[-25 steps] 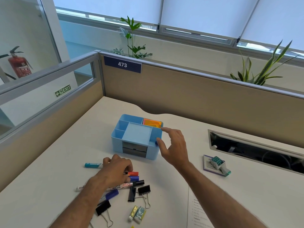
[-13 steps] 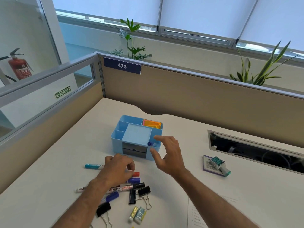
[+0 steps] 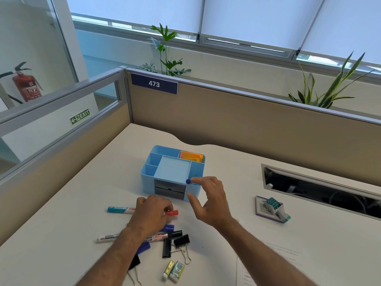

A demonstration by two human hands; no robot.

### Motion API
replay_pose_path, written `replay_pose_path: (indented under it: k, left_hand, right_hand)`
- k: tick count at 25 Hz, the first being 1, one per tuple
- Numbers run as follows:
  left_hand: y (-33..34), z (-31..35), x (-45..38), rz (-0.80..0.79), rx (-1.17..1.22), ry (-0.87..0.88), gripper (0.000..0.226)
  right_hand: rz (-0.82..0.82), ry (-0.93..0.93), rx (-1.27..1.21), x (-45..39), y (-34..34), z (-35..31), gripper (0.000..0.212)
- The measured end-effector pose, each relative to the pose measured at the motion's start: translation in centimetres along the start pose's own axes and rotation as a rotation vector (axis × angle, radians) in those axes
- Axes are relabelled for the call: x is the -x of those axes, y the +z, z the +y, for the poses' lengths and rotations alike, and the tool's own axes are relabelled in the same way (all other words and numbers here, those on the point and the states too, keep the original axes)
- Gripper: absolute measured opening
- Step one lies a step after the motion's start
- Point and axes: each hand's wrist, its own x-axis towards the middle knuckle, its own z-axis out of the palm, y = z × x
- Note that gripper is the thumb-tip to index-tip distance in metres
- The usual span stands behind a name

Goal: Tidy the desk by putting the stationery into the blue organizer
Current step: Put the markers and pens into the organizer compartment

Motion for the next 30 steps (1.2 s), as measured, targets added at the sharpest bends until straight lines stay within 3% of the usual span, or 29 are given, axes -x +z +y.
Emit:
replay_pose_path:
  k: [5, 9, 14, 16, 19, 21, 24, 26, 30]
  left_hand:
    - [-1.5, 1.8, 0.2, 0.376, 0.447, 0.148, 0.025]
    - [-3.1, 3.1, 0.1, 0.496, 0.558, 0.185, 0.025]
    - [-4.1, 3.1, 0.4, 0.417, 0.665, 0.223, 0.024]
    - [-4.3, 2.1, 0.5, 0.421, 0.634, 0.184, 0.025]
    - [-4.7, -1.5, 0.5, 0.404, 0.506, 0.001, 0.028]
    - [-4.7, -4.3, 0.6, 0.311, 0.315, -0.142, 0.032]
    - [-4.7, -7.0, 0.6, 0.059, -0.032, -0.298, 0.04]
    - [-4.2, -7.9, 0.8, -0.061, -0.139, -0.342, 0.042]
    - [-3.4, -8.6, 1.2, -0.03, -0.155, -0.334, 0.024]
  right_hand:
    - [-0.017, 0.003, -0.209, 0.2, 0.0, -1.0, 0.038]
    - [0.04, 0.069, -0.347, -0.2, -0.1, -2.6, 0.031]
    - [0.096, 0.072, -0.356, -1.4, -1.5, -3.3, 0.027]
    - [0.188, 0.051, -0.347, -2.4, -2.8, -3.4, 0.024]
    - [0.365, 0.058, -0.36, -4.5, -5.1, -2.8, 0.016]
    - [0.397, 0.064, -0.332, -5.3, -5.9, -2.1, 0.015]
    - [0.303, 0.03, -0.229, -4.7, -5.1, -1.0, 0.019]
    - [0.183, 0.012, -0.139, -3.7, -3.9, -0.1, 0.02]
    - [-0.005, -0.021, 0.086, -1.8, -1.6, 1.9, 0.022]
